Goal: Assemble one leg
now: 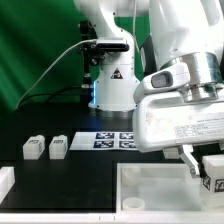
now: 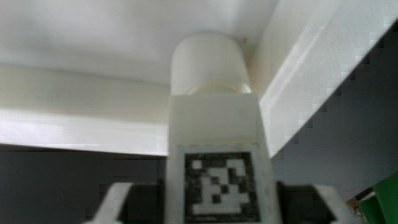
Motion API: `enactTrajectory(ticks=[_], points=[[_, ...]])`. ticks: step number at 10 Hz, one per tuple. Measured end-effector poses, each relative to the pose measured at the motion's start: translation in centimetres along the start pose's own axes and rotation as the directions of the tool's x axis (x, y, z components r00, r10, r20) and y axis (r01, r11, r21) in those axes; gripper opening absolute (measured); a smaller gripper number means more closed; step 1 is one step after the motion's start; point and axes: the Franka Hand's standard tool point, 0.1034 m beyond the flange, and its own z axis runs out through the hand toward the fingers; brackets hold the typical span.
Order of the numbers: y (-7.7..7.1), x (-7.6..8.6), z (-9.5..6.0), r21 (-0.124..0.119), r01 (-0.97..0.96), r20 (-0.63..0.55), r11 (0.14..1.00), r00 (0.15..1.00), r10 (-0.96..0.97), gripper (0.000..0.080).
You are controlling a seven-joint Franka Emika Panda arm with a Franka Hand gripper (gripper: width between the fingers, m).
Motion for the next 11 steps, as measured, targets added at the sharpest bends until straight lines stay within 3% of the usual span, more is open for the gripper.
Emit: enactTrajectory(ticks=[1,2,3,4,11], points=[[0.02,0.0,0.0,0.0,0.0,0.0,1.0,1.0,0.0,0.0389],[0.02,0.0,0.0,0.0,0.0,0.0,1.0,1.0,0.0,0.0561],[0.02,0.0,0.0,0.0,0.0,0.0,1.0,1.0,0.0,0.0561],[0.02,0.0,0.0,0.0,0.0,0.0,1.0,1.0,0.0,0.0631],[0.03,0.0,0.0,0.0,0.0,0.0,1.0,1.0,0.0,0.0649]])
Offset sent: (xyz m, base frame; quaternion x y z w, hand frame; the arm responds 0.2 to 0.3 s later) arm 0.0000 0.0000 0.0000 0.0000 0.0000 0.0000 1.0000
